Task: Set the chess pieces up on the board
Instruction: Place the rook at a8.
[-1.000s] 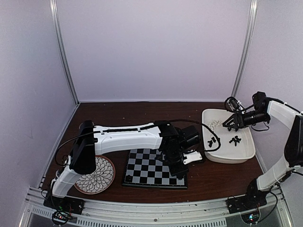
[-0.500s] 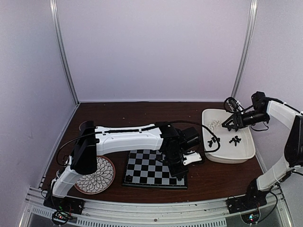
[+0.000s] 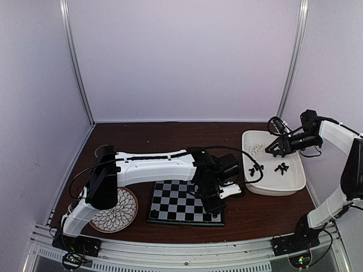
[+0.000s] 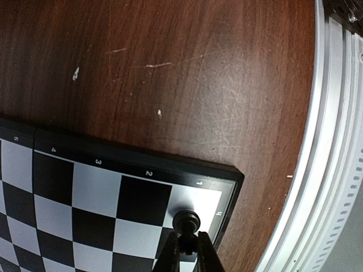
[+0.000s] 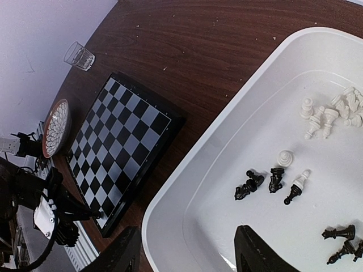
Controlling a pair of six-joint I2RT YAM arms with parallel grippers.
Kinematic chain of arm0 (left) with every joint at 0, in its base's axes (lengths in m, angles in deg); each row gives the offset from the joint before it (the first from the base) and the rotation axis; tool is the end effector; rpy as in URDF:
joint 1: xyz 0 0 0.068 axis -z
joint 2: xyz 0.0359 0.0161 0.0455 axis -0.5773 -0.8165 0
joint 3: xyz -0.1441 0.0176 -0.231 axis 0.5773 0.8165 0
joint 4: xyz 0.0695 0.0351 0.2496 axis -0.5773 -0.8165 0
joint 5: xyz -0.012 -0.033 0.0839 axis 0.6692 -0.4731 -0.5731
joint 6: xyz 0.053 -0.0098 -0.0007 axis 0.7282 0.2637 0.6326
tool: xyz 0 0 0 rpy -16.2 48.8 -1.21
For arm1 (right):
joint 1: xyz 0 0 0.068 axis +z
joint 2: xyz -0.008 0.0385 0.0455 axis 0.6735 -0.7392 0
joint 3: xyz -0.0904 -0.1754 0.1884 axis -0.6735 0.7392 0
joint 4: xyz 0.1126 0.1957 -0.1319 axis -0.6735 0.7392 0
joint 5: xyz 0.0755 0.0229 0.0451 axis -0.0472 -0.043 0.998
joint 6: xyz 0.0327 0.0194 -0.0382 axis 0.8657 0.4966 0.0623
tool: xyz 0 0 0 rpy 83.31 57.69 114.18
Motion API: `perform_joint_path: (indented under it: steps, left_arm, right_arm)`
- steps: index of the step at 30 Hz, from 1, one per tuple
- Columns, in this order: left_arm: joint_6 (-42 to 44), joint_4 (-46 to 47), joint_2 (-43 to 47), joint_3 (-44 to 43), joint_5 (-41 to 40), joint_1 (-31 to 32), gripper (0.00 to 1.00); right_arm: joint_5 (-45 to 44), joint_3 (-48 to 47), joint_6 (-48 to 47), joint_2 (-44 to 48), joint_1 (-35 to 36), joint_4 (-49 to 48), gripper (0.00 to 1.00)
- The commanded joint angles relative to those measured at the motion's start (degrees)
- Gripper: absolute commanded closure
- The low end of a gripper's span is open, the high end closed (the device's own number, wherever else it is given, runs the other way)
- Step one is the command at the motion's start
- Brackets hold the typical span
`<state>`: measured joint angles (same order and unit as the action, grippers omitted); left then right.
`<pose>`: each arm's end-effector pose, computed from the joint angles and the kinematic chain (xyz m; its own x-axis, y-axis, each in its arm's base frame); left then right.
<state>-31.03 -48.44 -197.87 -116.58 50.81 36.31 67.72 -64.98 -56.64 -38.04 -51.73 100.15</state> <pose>0.1493 -0.4705 0.1908 -0.3456 0.9030 -0.2554 0.9325 0.3001 -0.2009 0.2759 -0.0160 0.2674 -0.7545 -0.1222 -0.6448 -0.5670 0.6161 0.5467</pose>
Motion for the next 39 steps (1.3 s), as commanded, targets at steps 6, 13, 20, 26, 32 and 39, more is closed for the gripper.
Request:
perform_joint_path:
  steps: [6,13,20,26,32,39]
  left_arm:
    - [-1.03,0.83,-1.27,-1.60,-0.93,0.26,0.98]
    - [-0.59,0.94,-0.24,-1.13,-3.43,1.00,0.71]
    - [1.21,1.77,4.64,-0.02,-1.37,0.95,0.57]
    - [1.01,5.63,14.38,4.47,1.50,-1.64,0.53]
    - [-4.43,16.18,21.44,14.72,0.35,-6.82,0.53]
    - [-10.76,23.83,22.43,20.02,-0.95,-8.66,0.53]
  right_arm:
    - [-0.22,-0.71,-0.76,-0.01,0.51,0.79,0.40]
    - [-0.21,-0.75,-0.98,-0.02,0.61,1.03,0.40]
    - [0.24,-1.24,-1.14,0.74,0.60,1.75,0.40]
    - [-12.66,-3.01,-1.24,0.55,0.60,1.68,0.43]
    - [-31.04,-6.27,-3.83,-3.46,3.02,5.59,0.50]
    - [-36.69,-9.66,-3.44,-11.57,7.99,6.60,0.60]
